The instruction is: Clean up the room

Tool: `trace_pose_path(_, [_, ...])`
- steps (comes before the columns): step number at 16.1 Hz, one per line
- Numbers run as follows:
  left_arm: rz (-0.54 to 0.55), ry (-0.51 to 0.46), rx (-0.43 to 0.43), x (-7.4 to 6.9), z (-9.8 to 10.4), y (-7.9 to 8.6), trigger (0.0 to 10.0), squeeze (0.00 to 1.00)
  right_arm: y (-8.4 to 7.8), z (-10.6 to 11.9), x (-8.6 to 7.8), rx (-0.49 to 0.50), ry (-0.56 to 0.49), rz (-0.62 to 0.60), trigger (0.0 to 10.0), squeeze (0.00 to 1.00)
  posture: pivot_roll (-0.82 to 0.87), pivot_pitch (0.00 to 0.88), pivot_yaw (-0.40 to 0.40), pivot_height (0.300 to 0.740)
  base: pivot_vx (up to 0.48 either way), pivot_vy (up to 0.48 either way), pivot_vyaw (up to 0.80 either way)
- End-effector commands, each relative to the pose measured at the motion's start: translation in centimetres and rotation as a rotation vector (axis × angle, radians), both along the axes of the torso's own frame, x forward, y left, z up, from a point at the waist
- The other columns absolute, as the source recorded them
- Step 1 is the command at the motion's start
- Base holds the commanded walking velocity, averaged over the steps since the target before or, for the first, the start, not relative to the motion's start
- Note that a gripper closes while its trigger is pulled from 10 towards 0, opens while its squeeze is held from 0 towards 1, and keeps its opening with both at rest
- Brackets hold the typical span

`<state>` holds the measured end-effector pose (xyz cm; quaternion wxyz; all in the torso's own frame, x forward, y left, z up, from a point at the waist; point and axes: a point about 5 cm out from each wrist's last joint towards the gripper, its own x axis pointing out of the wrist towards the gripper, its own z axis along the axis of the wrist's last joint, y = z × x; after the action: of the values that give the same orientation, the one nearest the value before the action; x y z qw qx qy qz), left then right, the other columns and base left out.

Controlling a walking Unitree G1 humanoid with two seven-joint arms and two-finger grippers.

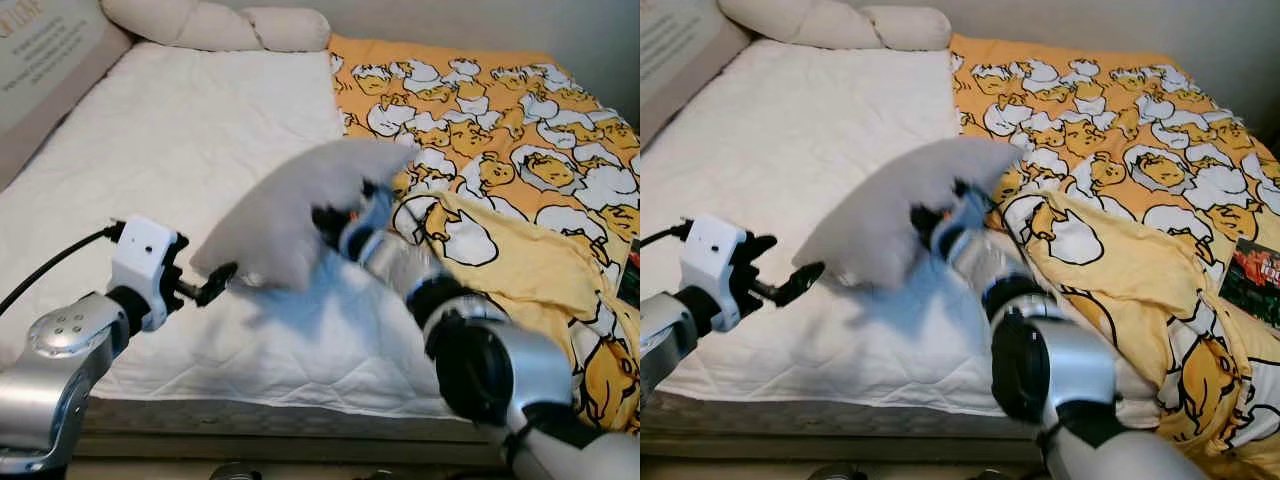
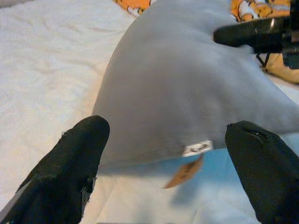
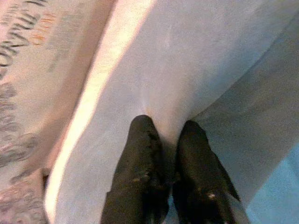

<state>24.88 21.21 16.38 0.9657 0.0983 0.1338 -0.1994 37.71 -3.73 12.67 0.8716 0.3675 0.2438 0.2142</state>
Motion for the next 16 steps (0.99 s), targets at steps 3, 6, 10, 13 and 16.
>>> trace_pose_path(3, [0.003, -0.035, -0.033, 0.4, 0.4, -0.5, 10.0, 0.0, -1.6, 1.8, 0.8, 0.066, -0.063, 0.057, 0.0, 0.0, 0.08, 0.0, -0.04, 0.74, 0.0, 0.0, 0.0])
trace_pose_path(6, [0.009, -0.07, -0.068, 0.6, 0.9, -0.9, 10.0, 0.0, -5.9, 0.9, 0.7, 0.057, -0.053, 0.07, 0.0, 0.0, 0.07, 0.0, -0.044, 0.74, 0.0, 0.0, 0.0])
trace_pose_path(10, [0.003, -0.072, -0.077, 0.4, 0.8, -1.0, 10.0, 0.0, -11.9, -1.0, -1.3, 0.077, -0.055, 0.143, 0.0, 0.0, 0.05, 0.0, -0.035, 0.74, 0.0, 0.0, 0.0])
trace_pose_path(13, [-0.009, -0.061, -0.09, 1.7, 0.7, -1.4, 10.0, 0.0, -14.0, -3.9, -3.4, -0.046, -0.005, 0.195, 0.0, 0.0, 0.04, 0.0, -0.035, 0.74, 0.0, 0.0, 0.0])
trace_pose_path(16, [-0.058, -0.026, -0.068, 5.0, -0.8, -2.7, 10.0, 1.0, -17.0, -9.6, -6.8, -0.411, 0.182, 0.125, 0.0, 0.0, 0.01, 0.0, -0.028, 0.74, 0.0, 0.0, 0.0])
